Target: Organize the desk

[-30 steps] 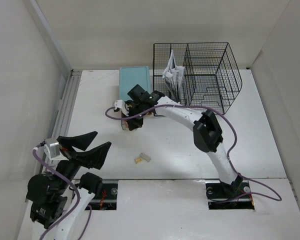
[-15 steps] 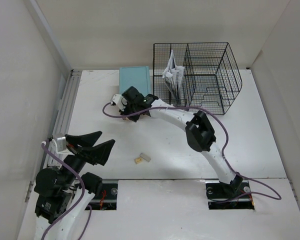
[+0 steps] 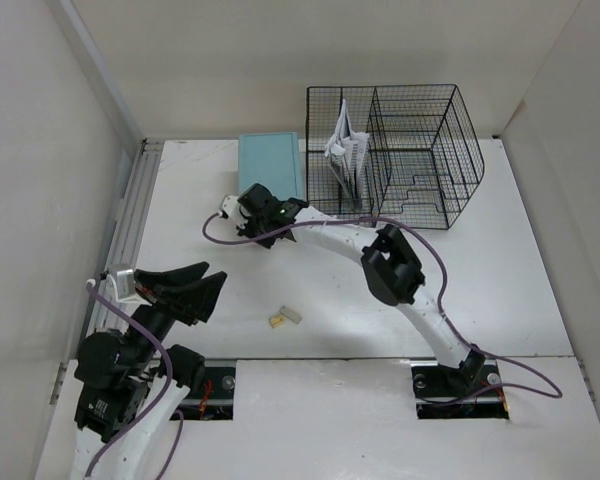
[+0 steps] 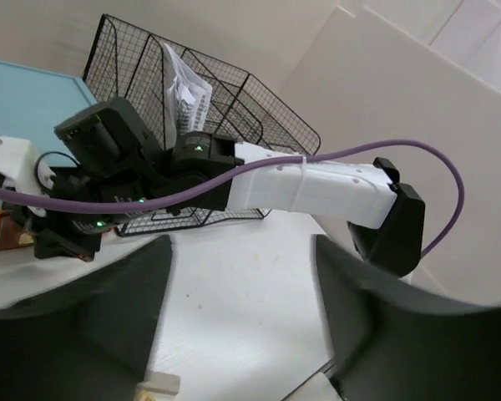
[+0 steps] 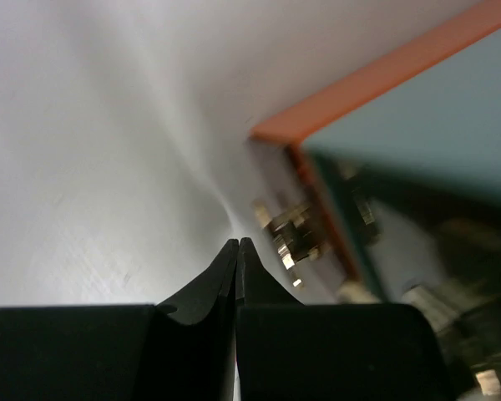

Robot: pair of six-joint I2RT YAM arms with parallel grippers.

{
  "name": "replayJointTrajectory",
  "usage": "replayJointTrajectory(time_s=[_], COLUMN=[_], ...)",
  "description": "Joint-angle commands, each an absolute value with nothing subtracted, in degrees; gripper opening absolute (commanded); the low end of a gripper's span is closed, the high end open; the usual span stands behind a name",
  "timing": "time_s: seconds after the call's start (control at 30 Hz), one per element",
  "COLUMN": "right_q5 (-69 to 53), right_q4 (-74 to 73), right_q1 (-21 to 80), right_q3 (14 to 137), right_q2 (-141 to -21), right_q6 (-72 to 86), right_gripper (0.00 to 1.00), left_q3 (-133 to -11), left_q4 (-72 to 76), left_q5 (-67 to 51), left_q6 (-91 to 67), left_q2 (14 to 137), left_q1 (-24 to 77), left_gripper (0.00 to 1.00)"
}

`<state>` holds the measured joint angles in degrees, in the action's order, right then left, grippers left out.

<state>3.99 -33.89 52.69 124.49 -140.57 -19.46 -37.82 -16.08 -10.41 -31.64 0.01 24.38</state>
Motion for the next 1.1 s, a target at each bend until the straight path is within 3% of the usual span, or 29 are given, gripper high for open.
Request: replayJointTrajectory(time_s=[0.0, 0.07, 0.13, 0.23, 0.27, 0.3, 0.37, 0.4, 0.43, 0.5, 0.63, 0.67, 0.7, 0.73, 0.77, 0.8, 0.87, 0.9, 0.97, 1.07], right_q5=[-9.35, -24.25, -31.34, -33.06, -31.48, -23.72, -13.15, 0.83, 6.62, 11.41, 8.01, 7.3, 3.47, 1.34, -1.64, -5.15, -12.34, -14.31, -18.61, -21.61], right_q4=[-32.86, -36.89, -46.2, -53.43, -52.74, -50.39, -39.5, -35.72, -29.77, -26.47, -24.0, -23.99, -23.99, -25.47, -26.53, -28.63, -29.17, -29.79, -29.79, -29.18], right_q1=[50.63, 49.4, 49.39, 48.87, 48.87, 48.87, 48.87, 48.87, 48.87, 48.17, 45.27, 45.26, 44.22, 43.51, 41.77, 40.62, 37.72, 36.92, 35.6, 33.4], right_q3=[118.59, 117.77, 117.77, 114.55, 112.69, 110.15, 102.27, 99.96, 98.1, 94.58, 93.43, 93.43, 93.43, 94.38, 95.0, 95.71, 96.76, 96.77, 97.29, 96.68], right_q2=[-132.21, -128.07, -125.52, -122.18, -118.25, -115.69, -107.98, -105.84, -103.91, -99.0, -92.82, -92.12, -91.59, -91.58, -91.58, -91.58, -91.58, -92.1, -91.5, -90.97], right_q6=[-23.35, -27.4, -35.19, -40.76, -40.78, -38.17, -31.68, -29.73, -28.49, -27.95, -27.95, -27.95, -28.56, -28.56, -28.56, -28.56, -26.2, -26.19, -25.58, -24.26], right_gripper=[0.0, 0.0, 0.28, 0.48, 0.5, 0.5, 0.33, 0.15, 0.0, 0.0, 0.0, 0.13, 0.5, 0.67, 0.79, 0.82, 0.73, 0.68, 0.6, 0.58], left_q3=[-37.53, -38.84, -39.99, -40.69, -39.74, -39.03, -35.96, -34.64, -31.41, -27.53, -16.81, -13.39, -12.05, -10.82, -9.85, -8.63, -8.0, -8.0, -8.0, -8.88], left_q4=[-11.61, -10.55, -8.89, -7.04, -7.03, -8.42, -14.37, -16.24, -16.26, -12.69, 3.91, 7.52, 14.87, 19.12, 22.81, 25.9, 36.18, 38.39, 46.08, 54.0], left_q5=[-8.53, -6.42, -3.97, -0.54, 3.82, 6.74, 17.07, 19.57, 20.64, 18.65, 10.39, 9.41, 7.93, 7.39, 7.38, 7.38, 7.38, 7.38, 6.86, 6.86], left_q6=[-32.52, -32.52, -33.22, -35.84, -37.25, -39.01, -48.01, -51.03, -52.89, -55.53, -61.51, -63.79, -65.11, -65.91, -66.53, -68.8, -69.43, -69.43, -70.05, -70.84], left_q2=[-10.63, -10.63, -10.63, -10.63, -10.63, -10.63, -10.63, -9.76, -9.06, -6.0, 6.29, 9.98, 18.02, 22.19, 26.06, 29.84, 40.54, 43.74, 52.07, 58.78], left_q1=[24.52, 24.52, 24.52, 24.52, 24.52, 24.52, 24.52, 24.52, 24.52, 24.52, 24.52, 24.52, 24.52, 24.52, 24.52, 24.52, 25.05, 25.05, 25.05, 25.05], left_gripper=[0.57, 0.26, 0.23, 0.27, 0.31, 0.29, 0.07, 0.0, 0.0, 0.0, 0.0, 0.0, 0.0, 0.0, 0.07, 0.18, 0.38, 0.52, 0.61, 0.71])
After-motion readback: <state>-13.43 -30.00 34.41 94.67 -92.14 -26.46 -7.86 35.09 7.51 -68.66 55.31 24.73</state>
